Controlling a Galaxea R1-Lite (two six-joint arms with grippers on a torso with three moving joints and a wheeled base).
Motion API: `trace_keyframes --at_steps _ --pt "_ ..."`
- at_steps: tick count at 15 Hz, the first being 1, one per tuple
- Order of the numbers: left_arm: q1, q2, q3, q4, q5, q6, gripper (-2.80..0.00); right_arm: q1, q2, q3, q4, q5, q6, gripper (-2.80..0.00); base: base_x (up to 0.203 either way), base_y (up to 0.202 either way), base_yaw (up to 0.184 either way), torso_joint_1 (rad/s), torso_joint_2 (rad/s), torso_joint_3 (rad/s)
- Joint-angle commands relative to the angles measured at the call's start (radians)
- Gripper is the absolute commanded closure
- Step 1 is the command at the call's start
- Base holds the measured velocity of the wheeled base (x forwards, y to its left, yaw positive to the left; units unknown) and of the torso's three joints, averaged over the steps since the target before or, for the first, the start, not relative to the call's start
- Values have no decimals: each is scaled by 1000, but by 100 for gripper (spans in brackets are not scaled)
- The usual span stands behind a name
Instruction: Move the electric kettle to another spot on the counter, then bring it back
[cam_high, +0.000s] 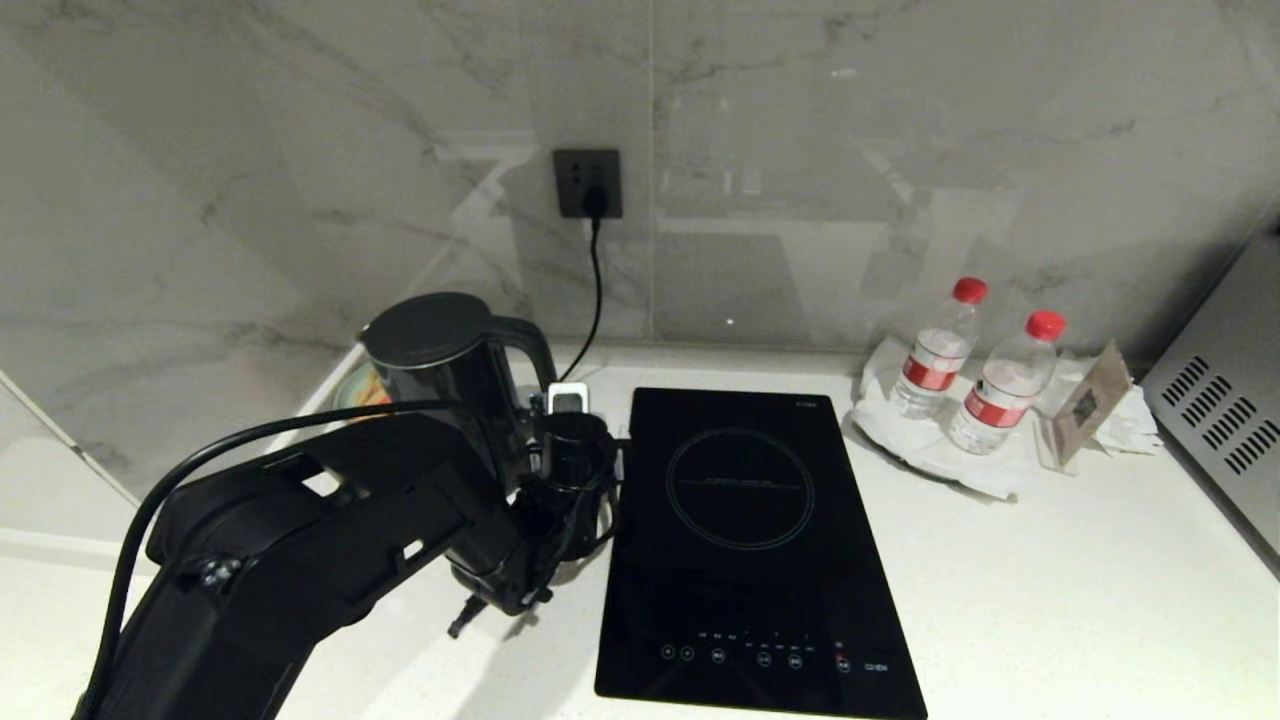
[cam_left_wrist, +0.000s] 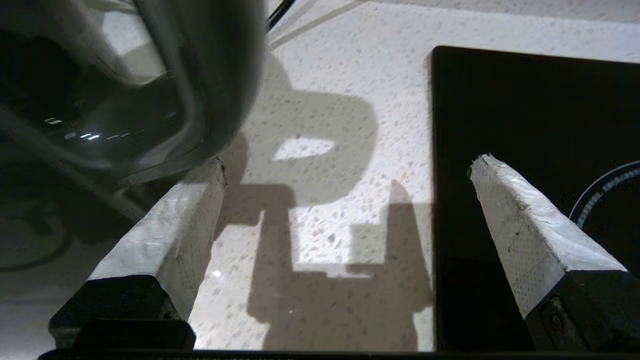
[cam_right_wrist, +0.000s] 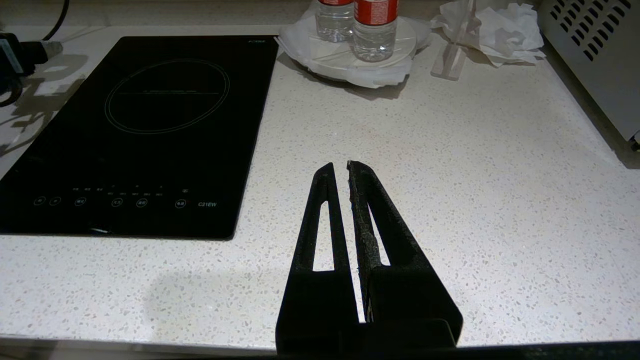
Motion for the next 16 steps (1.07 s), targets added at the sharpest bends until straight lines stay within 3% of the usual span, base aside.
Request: trace_keyframes --at_steps 1,16 --pt "12 38 -21 -5 3 9 -280 0 0 0 0 0 0 0 0 0 0 0 0 0" --pt "36 73 -9 -2 10 28 -280 0 0 0 0 0 0 0 0 0 0 0 0 0"
